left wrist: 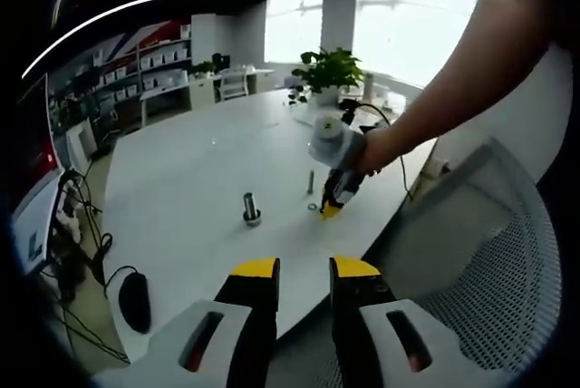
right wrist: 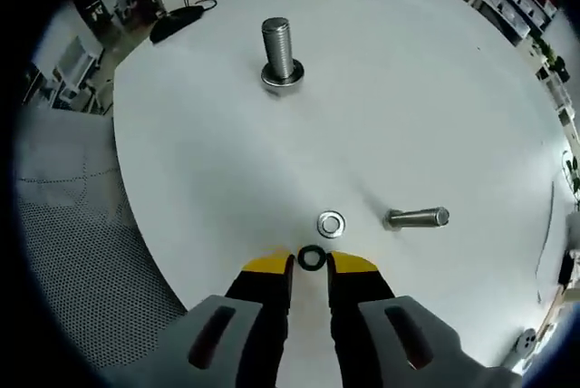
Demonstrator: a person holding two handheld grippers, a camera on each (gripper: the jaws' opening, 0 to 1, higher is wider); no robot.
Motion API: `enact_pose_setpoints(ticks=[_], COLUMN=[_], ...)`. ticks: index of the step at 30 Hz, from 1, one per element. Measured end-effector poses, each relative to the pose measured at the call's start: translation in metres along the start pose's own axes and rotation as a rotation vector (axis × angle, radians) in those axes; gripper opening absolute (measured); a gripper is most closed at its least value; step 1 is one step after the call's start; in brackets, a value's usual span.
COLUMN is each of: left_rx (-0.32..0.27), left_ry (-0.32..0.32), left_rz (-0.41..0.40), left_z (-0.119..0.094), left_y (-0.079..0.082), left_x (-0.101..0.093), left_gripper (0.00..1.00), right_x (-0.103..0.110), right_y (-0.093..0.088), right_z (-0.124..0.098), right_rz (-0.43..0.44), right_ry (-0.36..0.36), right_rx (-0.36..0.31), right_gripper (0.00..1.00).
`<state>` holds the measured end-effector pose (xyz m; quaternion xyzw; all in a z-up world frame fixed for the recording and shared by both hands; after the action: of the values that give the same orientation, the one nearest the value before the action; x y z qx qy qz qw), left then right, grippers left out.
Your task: Place the washer onto the threaded stud by aligning its center hole with the stud, sliding it down to the base, and recovering from edge contact or off-axis alignment until the washer reaches the visible bottom stop.
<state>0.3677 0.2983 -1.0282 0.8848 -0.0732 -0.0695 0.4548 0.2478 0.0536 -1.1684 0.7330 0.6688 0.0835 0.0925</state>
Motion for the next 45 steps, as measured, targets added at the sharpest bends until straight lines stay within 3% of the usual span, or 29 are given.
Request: enact_pose_setpoints(ticks=[4,6,21,30,34,38,42,43,45], left_rx=[0.006,0.006,0.010,0.016,0.019,0.021,0.026,0.023,0.011], left_ry=[0.000,0.002,-0.002,-0.009,-0.011,-0.015,-0.022,-0.021,-0.018], left_rz=[-0.001,0.000,-0.003,0.001,-0.002,-0.001,0.003,0.002,0.001], left_z=[0.000,0.000,0.000,0.001,0.002,0.002,0.002,0.002,0.002], left_y=[-0.001,-0.001,-0.001,-0.004,-0.004,-0.004,-0.005,-0.005,-0.004], left_x=[0.000,0.000,0.000,-0.001,-0.001,-0.002,-0.003,-0.003,-0.002], left_gripper=[0.20,0.20,0.20,0.20,0.20,0.20,0.19,0.19,0.19], right_x=[-0.006,0.001,0.003,0.000,0.011,0.002,0.007,-0.002,0.009], right_y=[0.004,0.005,0.013,0.009,0.008,0.008,0.005,0.005,0.005], right_z=[0.008,0.002,0.004,0.007,-0.002,0.007,0.002,0.014,-0.002], right_rz=[-0.060,-0.086,-0.011,0.042,0.014,0.015,0.017,0.009,0.012], right_ry=[0.007,0.006,-0.047,-0.071,-0.095,-0.101,-0.107,-0.112,-0.115], right_rx=[0.055,0.081,0.196,0.154,0.152,0.146,0.121,0.115,0.108], right_gripper=[0.17,0.17,0.15,0.15,0.15,0.15,0.15,0.15,0.15])
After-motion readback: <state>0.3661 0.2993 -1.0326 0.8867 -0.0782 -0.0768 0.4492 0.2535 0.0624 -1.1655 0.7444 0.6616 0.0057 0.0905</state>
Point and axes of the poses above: the point that each gripper's makers call its tool centre point, and the gripper's own axes: z roughly forward along the fingers, x roughly to its left, y roughly out of its top, the point moved 7 cm from there along -z, roughly backward along the fingers, and after that the axes turned 1 degree about x, right-handed, at the moved point
